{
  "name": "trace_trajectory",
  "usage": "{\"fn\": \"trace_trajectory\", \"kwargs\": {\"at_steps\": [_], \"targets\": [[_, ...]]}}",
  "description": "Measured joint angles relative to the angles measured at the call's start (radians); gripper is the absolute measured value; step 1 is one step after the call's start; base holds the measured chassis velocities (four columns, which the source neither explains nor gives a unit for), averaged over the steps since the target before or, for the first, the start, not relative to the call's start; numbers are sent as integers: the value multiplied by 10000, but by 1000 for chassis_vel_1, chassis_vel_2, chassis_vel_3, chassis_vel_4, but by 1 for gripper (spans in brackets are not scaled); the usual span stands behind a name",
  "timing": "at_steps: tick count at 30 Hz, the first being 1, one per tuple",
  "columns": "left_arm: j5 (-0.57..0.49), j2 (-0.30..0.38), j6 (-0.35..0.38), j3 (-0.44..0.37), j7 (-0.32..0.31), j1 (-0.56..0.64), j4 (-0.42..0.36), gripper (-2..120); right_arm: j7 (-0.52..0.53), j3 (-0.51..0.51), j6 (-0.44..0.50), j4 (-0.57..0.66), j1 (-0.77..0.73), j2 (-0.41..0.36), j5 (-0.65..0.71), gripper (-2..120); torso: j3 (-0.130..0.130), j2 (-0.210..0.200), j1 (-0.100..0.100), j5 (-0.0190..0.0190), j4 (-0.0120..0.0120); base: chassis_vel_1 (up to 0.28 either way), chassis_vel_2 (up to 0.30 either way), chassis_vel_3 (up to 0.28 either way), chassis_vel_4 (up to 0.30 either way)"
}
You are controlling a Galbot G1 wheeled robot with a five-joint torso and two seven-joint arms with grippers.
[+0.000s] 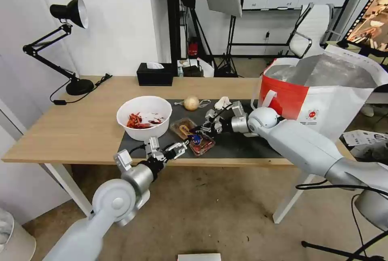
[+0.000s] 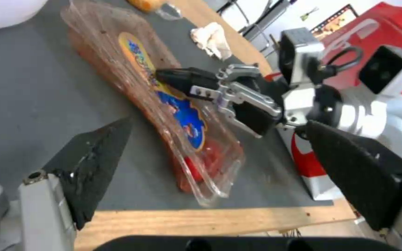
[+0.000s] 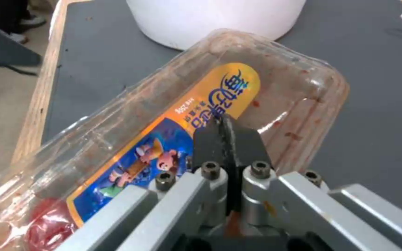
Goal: Pick up the trash from the table and place it into the takeout bag.
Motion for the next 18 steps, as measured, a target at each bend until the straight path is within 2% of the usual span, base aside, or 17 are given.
{"fn": "trace_trajectory", "kwargs": {"at_steps": [7,18], "targets": [[-527,-384,71,419,-480,-531,621,100,8,-41,-16,27,87,-22,10,0,0,0,0,0,1,0,0,0,0],[-1373,-652,154,628,-662,-1086,1177,100,11,-61,-23,46,101,-51,23,0,0,0,0,0,1,0,0,0,0]]}}
